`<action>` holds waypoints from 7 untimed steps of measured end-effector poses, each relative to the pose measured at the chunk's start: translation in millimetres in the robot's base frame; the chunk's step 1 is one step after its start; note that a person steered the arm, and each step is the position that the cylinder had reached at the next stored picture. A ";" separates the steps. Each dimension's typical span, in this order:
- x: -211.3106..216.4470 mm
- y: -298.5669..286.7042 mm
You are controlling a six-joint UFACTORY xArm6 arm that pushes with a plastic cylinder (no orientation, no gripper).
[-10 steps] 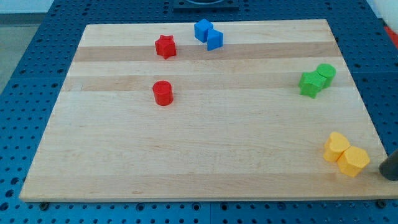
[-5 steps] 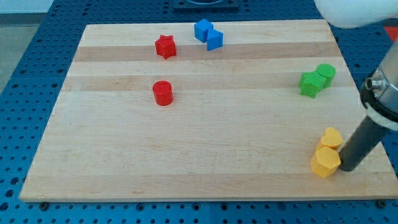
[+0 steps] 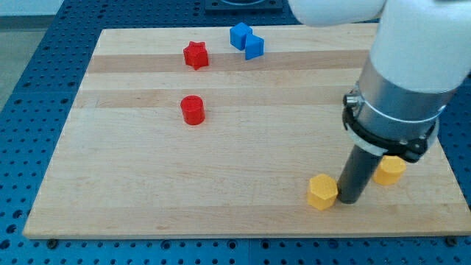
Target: Push the yellow hexagon to the bottom centre
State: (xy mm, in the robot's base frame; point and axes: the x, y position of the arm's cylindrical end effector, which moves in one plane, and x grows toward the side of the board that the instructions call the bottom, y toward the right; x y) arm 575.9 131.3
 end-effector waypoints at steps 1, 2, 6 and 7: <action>-1.5 -15.7; -2.2 -29.1; -2.3 -71.7; -3.6 -71.7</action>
State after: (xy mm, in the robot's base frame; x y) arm 572.4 59.6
